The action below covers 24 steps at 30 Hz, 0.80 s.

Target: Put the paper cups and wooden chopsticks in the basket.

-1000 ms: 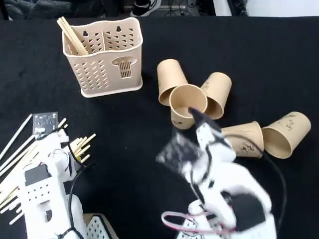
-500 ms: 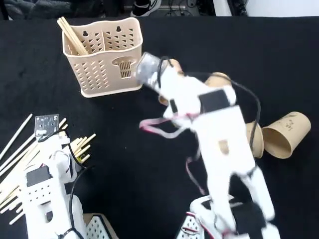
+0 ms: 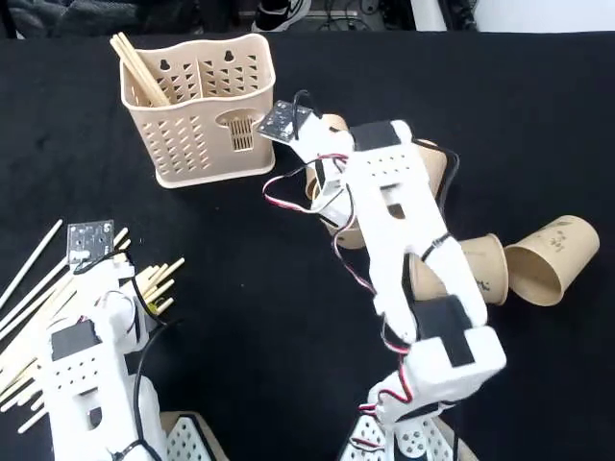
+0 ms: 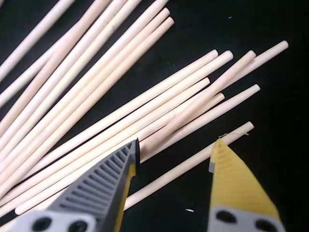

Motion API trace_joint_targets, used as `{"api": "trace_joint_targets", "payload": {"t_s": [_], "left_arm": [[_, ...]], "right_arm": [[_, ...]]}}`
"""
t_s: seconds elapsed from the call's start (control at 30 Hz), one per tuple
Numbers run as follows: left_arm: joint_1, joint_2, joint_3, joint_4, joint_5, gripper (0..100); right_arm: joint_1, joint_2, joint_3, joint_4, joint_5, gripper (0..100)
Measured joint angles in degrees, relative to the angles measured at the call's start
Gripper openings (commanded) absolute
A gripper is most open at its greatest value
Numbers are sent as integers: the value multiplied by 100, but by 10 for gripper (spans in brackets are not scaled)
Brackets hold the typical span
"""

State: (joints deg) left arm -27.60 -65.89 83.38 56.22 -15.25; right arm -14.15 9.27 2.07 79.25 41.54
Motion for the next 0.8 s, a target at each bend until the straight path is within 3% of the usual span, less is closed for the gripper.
{"api": "trace_joint_targets", "payload": {"t_s": [0.17, 0.4, 0.57, 0.8], "left_arm": [[0, 0, 0, 0, 0, 242], [0, 0, 0, 0, 0, 242], [0, 0, 0, 0, 0, 242], [0, 0, 0, 0, 0, 242]], "right_arm": [[105, 114, -316, 53, 0, 11], [615, 114, -1618, 905, 0, 64], [721, 114, -2716, 1864, 264, 196], [633, 132, -2523, 1987, 571, 217]]}}
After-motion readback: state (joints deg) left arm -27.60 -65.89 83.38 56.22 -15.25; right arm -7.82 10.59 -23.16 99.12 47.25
